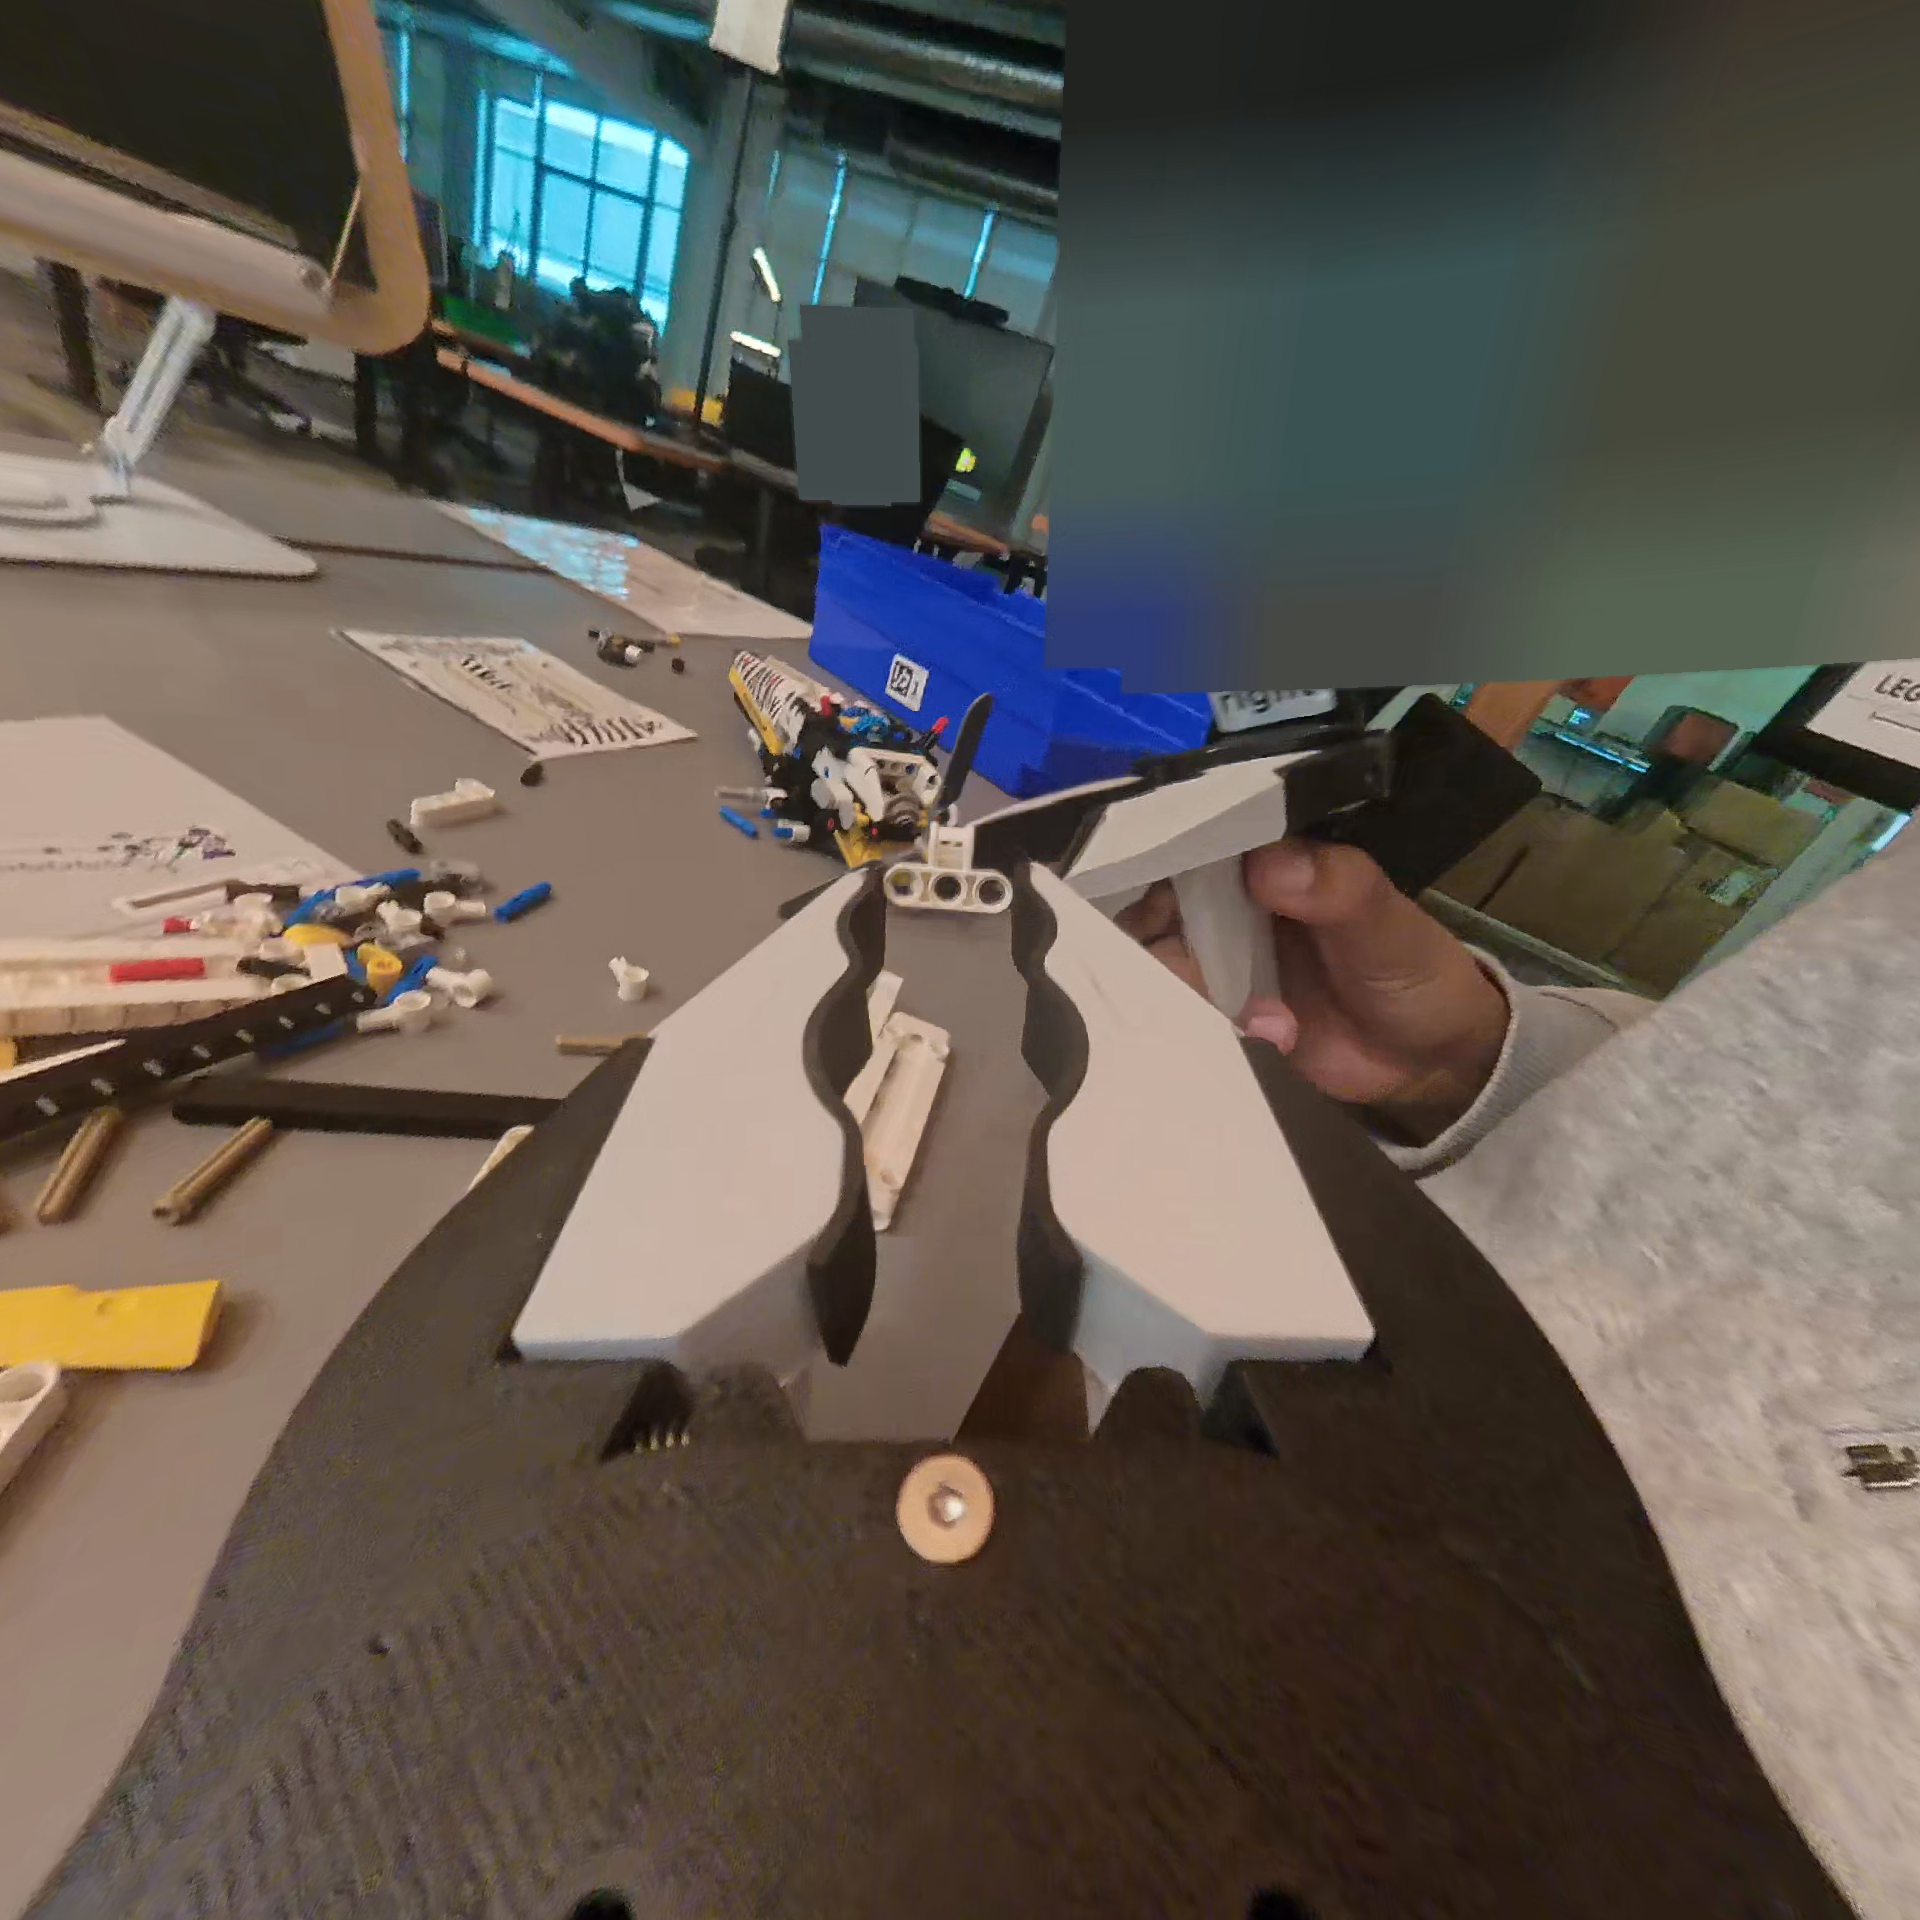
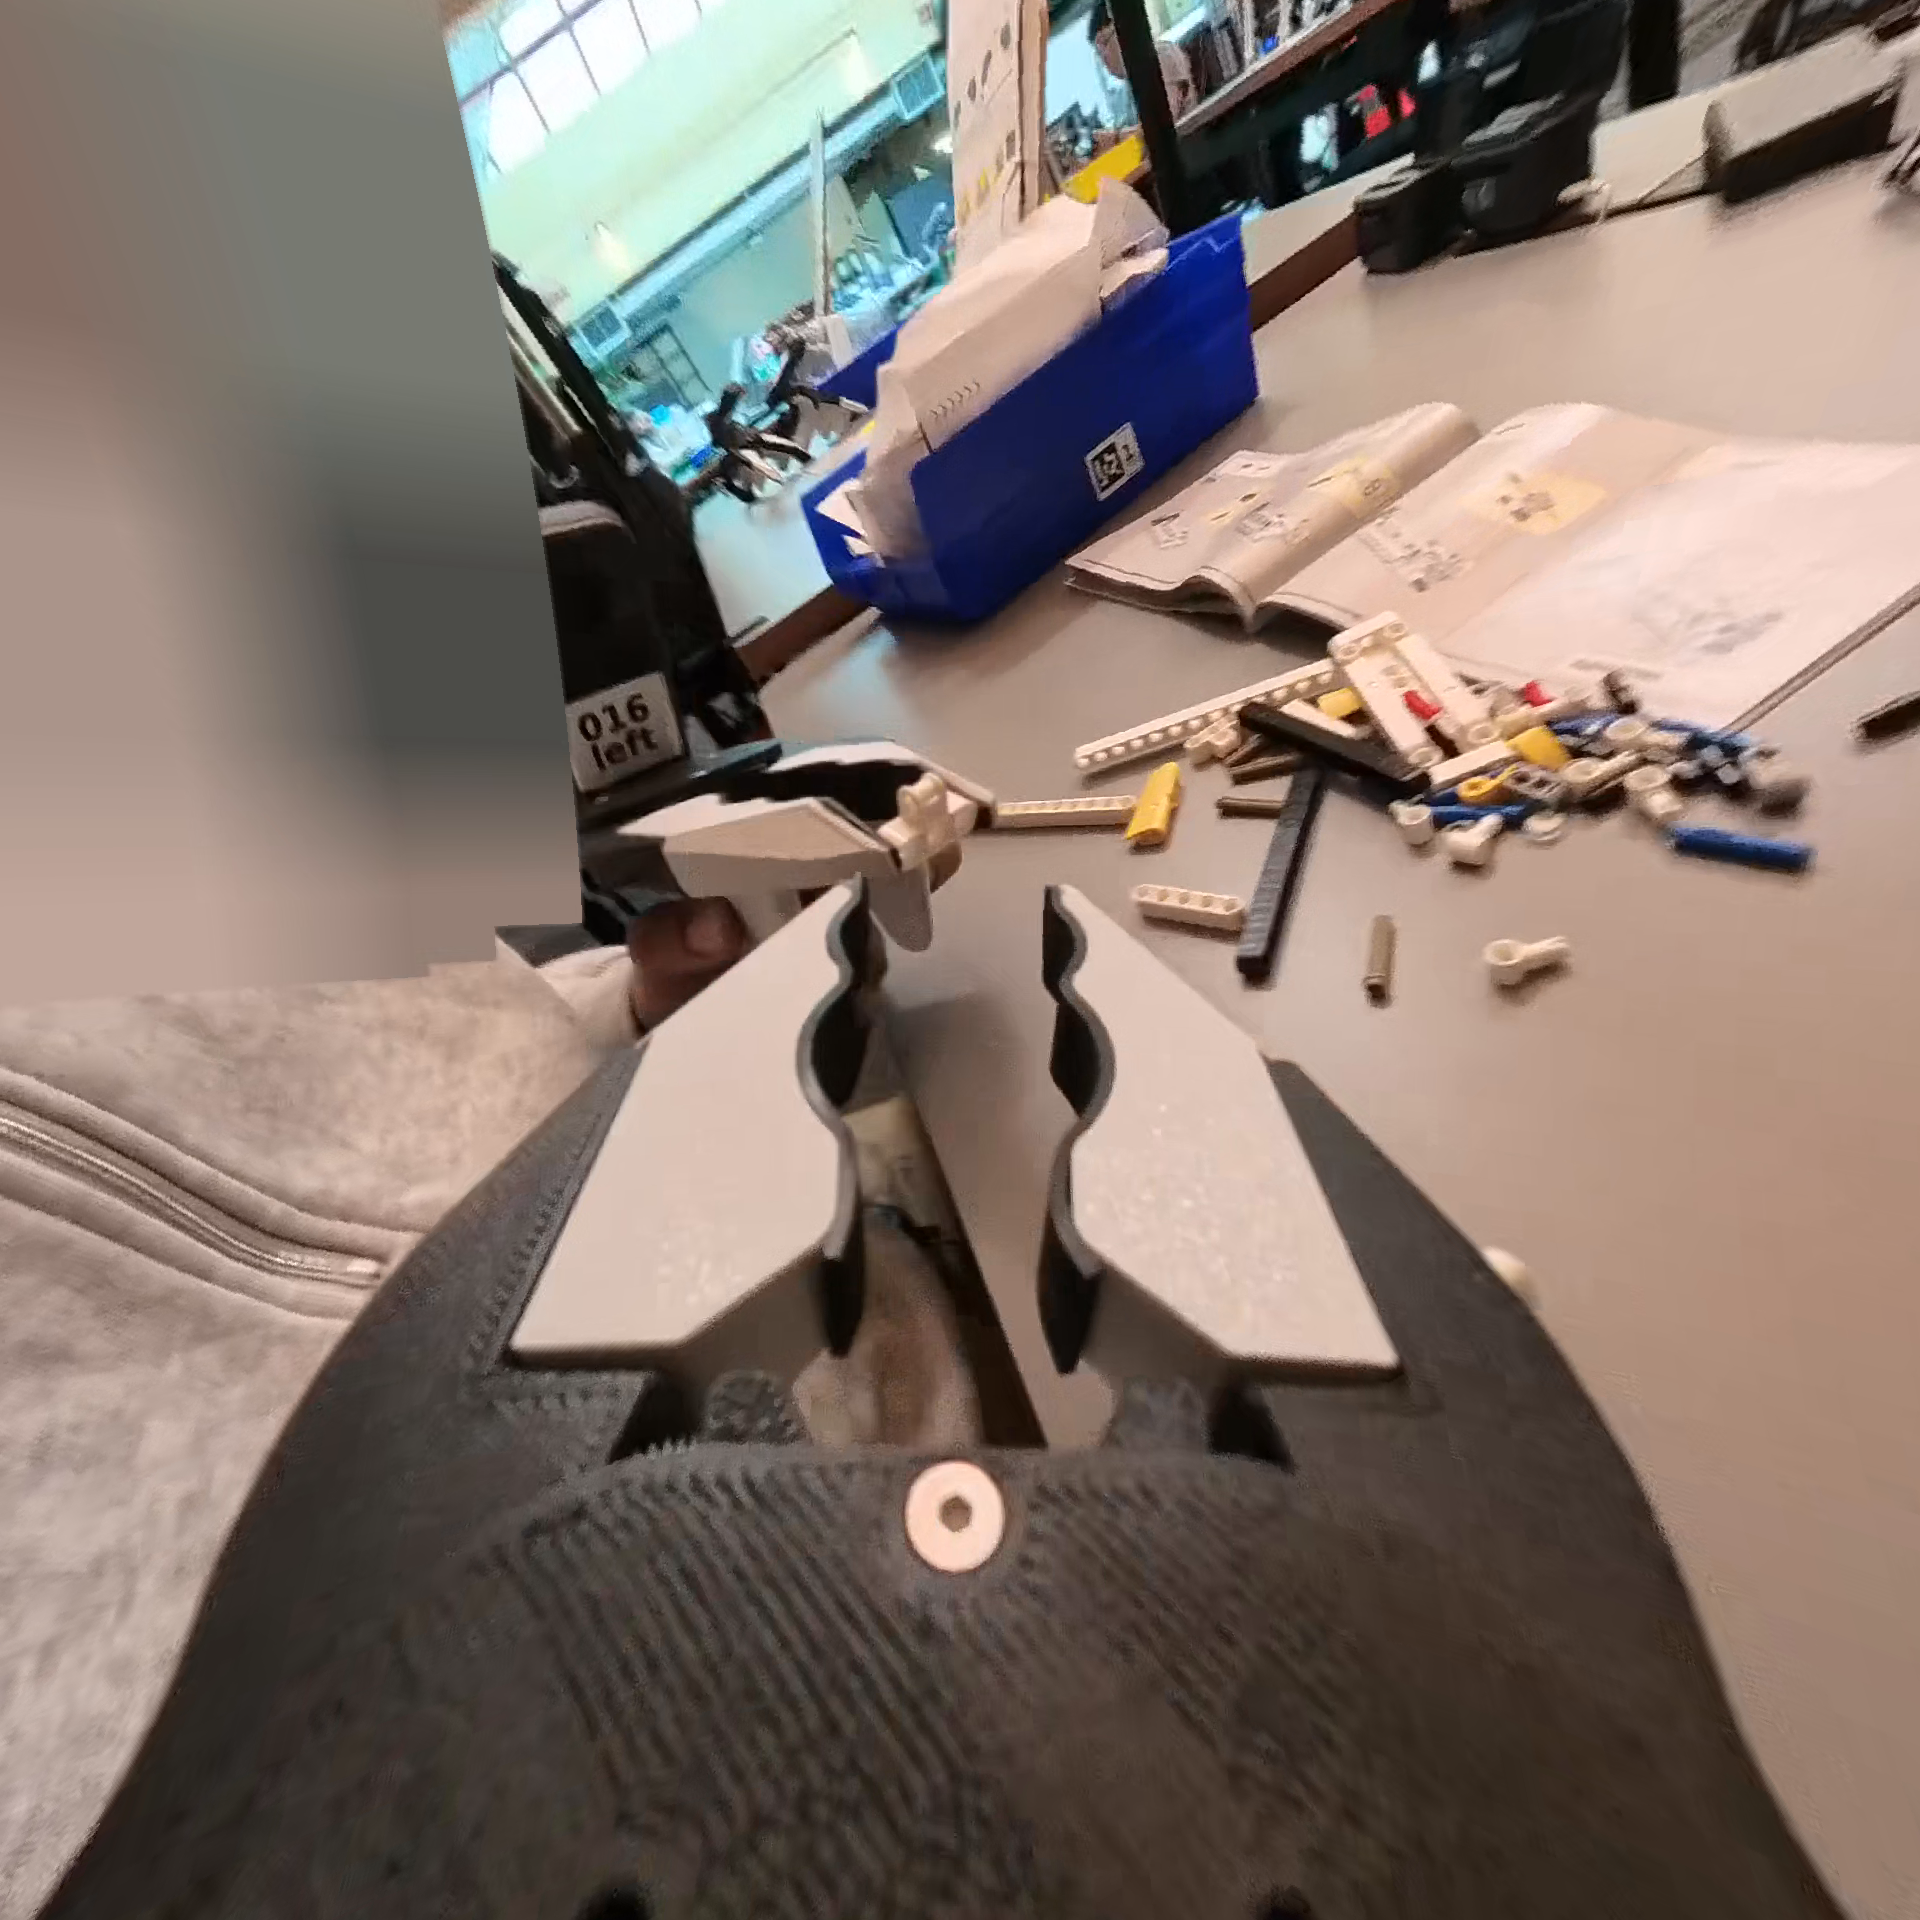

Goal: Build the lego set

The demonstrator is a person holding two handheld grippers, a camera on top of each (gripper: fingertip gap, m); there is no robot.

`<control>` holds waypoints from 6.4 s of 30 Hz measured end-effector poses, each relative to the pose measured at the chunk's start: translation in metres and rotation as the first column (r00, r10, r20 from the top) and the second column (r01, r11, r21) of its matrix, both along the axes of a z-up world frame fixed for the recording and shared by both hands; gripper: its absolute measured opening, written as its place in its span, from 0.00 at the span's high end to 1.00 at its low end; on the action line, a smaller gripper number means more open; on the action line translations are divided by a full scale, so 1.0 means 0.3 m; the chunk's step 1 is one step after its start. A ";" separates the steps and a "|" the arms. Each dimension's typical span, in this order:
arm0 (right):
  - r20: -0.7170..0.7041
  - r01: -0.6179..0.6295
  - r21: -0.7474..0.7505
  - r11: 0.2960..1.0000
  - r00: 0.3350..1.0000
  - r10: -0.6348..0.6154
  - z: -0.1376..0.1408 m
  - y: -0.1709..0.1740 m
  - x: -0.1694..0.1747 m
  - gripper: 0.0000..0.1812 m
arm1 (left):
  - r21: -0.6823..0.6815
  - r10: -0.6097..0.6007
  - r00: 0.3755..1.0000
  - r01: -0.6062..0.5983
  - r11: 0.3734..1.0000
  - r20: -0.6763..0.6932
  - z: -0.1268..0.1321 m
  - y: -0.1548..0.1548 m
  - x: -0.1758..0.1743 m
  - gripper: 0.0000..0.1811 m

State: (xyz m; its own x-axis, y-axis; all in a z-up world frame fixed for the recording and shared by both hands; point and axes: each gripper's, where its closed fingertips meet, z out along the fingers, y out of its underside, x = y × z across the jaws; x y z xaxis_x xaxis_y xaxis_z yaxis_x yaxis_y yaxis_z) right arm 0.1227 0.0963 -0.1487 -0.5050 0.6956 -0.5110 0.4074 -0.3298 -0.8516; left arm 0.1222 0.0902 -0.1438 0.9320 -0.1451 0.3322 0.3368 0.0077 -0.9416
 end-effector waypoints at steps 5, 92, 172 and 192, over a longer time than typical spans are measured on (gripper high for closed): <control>0.050 -0.074 -0.216 0.974 0.995 0.087 0.012 -0.035 0.015 0.82 | 0.059 0.010 0.997 -0.006 0.998 -0.082 0.025 -0.016 0.027 0.87; 0.260 -0.198 0.937 0.288 0.946 -0.193 -0.304 0.293 0.199 0.94 | 0.051 0.039 0.999 -0.041 0.998 0.038 -0.005 -0.046 -0.065 0.87; 0.765 -0.631 0.642 0.436 0.567 -0.307 -0.298 0.760 -0.271 0.85 | 0.121 0.019 0.975 -0.047 0.991 0.221 0.023 -0.086 -0.135 0.89; 0.801 -0.752 0.598 0.277 0.565 -0.197 -0.303 0.683 -0.165 0.82 | 0.114 0.018 0.980 -0.042 0.993 0.199 0.020 -0.083 -0.126 0.89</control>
State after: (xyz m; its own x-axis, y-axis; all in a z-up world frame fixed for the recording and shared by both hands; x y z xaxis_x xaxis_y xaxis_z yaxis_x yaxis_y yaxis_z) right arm 0.0732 0.3012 -0.2395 -0.6347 0.7727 0.0071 0.7675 0.6293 0.1221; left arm 0.0844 0.0654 -0.1378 0.8542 -0.1669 0.4924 0.5138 0.1269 -0.8485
